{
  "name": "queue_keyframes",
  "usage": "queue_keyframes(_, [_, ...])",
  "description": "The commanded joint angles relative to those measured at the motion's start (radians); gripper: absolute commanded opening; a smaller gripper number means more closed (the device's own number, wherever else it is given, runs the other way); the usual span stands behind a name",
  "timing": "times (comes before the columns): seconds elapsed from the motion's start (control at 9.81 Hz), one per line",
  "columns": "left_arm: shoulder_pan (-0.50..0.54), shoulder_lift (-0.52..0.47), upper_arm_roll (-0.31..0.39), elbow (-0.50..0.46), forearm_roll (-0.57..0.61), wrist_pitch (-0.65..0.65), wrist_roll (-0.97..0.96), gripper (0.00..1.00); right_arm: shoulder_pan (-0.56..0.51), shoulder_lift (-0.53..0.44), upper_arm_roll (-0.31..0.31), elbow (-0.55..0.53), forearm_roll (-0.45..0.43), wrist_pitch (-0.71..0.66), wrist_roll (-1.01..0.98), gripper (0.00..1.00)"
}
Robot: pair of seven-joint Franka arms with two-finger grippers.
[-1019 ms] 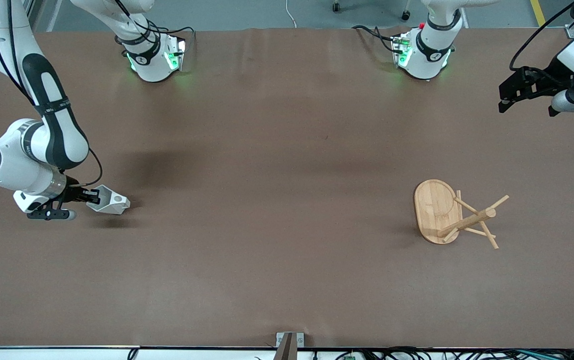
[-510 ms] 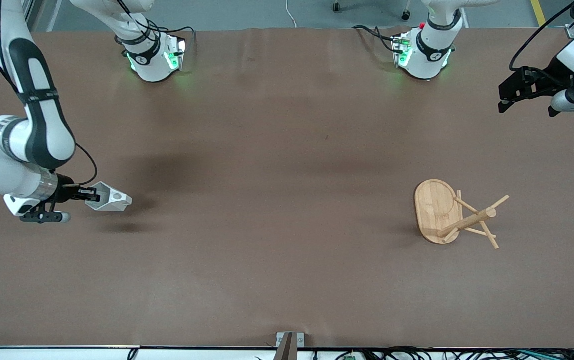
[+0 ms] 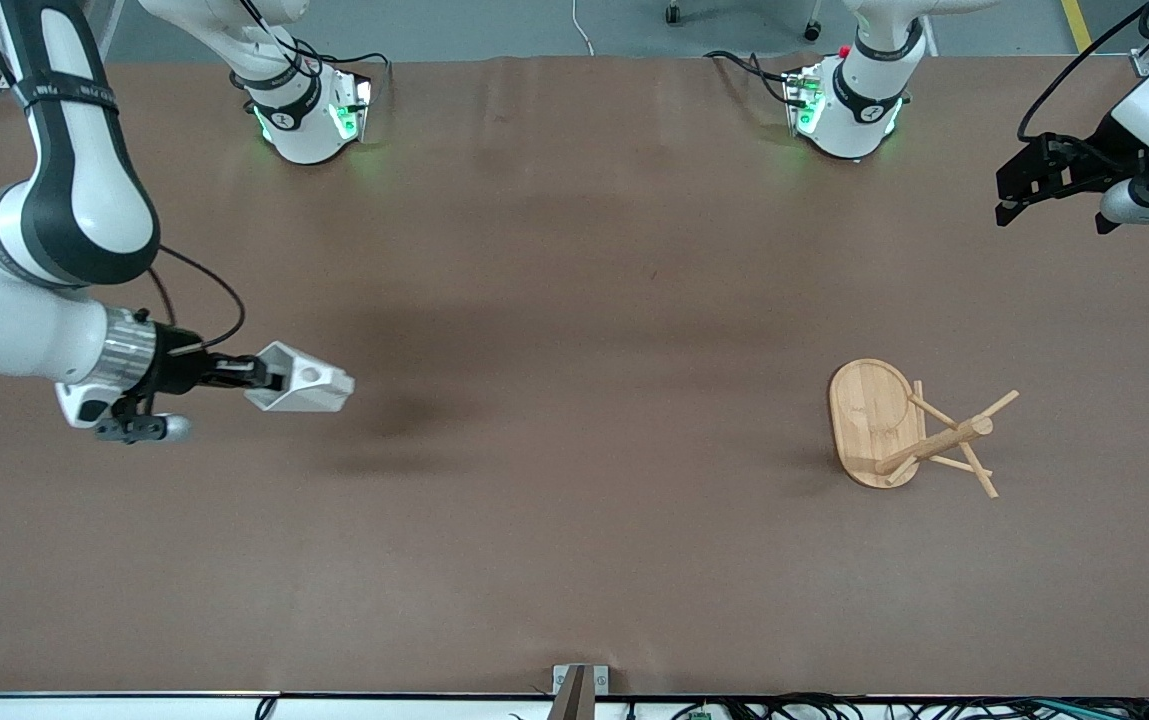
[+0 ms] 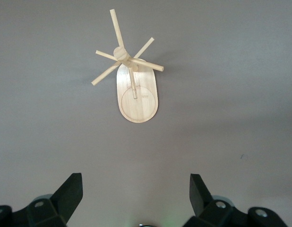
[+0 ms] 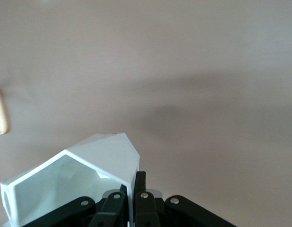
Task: Hang cup on rack
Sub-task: 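Lift the cup with the right gripper while the left gripper approaches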
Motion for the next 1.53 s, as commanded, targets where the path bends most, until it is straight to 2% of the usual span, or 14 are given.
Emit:
queue_keyframes(0.0, [-0.003, 0.011, -0.018, -0.025, -0.005, 0.014, -0.009, 1.00, -0.015, -0.028, 0.077, -0.036, 0.135, 0.009, 0.007, 0.01])
queue_keyframes(0.1, [-0.009, 0.019, -0.020, -0.025, -0.011, 0.046, 0.005, 1.00, -0.017, -0.025, 0.113, -0.037, 0.203, 0.013, 0.006, 0.01])
queue_keyframes(0.41, [-0.084, 0.043, -0.116, -0.025, -0.013, 0.072, 0.012, 1.00, -0.005, -0.035, 0.180, -0.069, 0.480, 0.013, -0.007, 0.00])
queue_keyframes(0.51, [-0.122, 0.058, -0.159, -0.023, -0.037, 0.076, 0.025, 1.00, -0.005, -0.038, 0.196, -0.073, 0.551, 0.010, -0.007, 0.00])
queue_keyframes(0.71, [-0.193, 0.092, -0.215, -0.025, -0.130, 0.105, 0.043, 1.00, -0.003, -0.030, 0.239, -0.079, 0.639, 0.009, -0.029, 0.00])
queue_keyframes(0.92, [-0.239, 0.118, -0.239, -0.023, -0.187, 0.160, 0.099, 1.00, -0.003, -0.033, 0.276, -0.167, 0.801, 0.009, -0.172, 0.00])
queue_keyframes(1.02, [-0.239, 0.134, -0.238, -0.025, -0.280, 0.193, 0.227, 1.00, -0.003, -0.035, 0.288, -0.195, 0.844, 0.007, -0.210, 0.00])
queue_keyframes(1.12, [-0.232, 0.140, -0.238, -0.025, -0.321, 0.198, 0.323, 1.00, -0.001, -0.032, 0.305, -0.198, 0.869, 0.010, -0.226, 0.00])
queue_keyframes(1.32, [-0.242, 0.166, -0.239, -0.016, -0.322, 0.209, 0.435, 1.00, 0.012, -0.030, 0.314, -0.229, 0.953, 0.009, -0.289, 0.00])
queue_keyframes(1.43, [-0.262, 0.204, -0.248, 0.022, -0.322, 0.236, 0.481, 1.00, 0.015, -0.030, 0.325, -0.247, 0.998, 0.013, -0.333, 0.00])
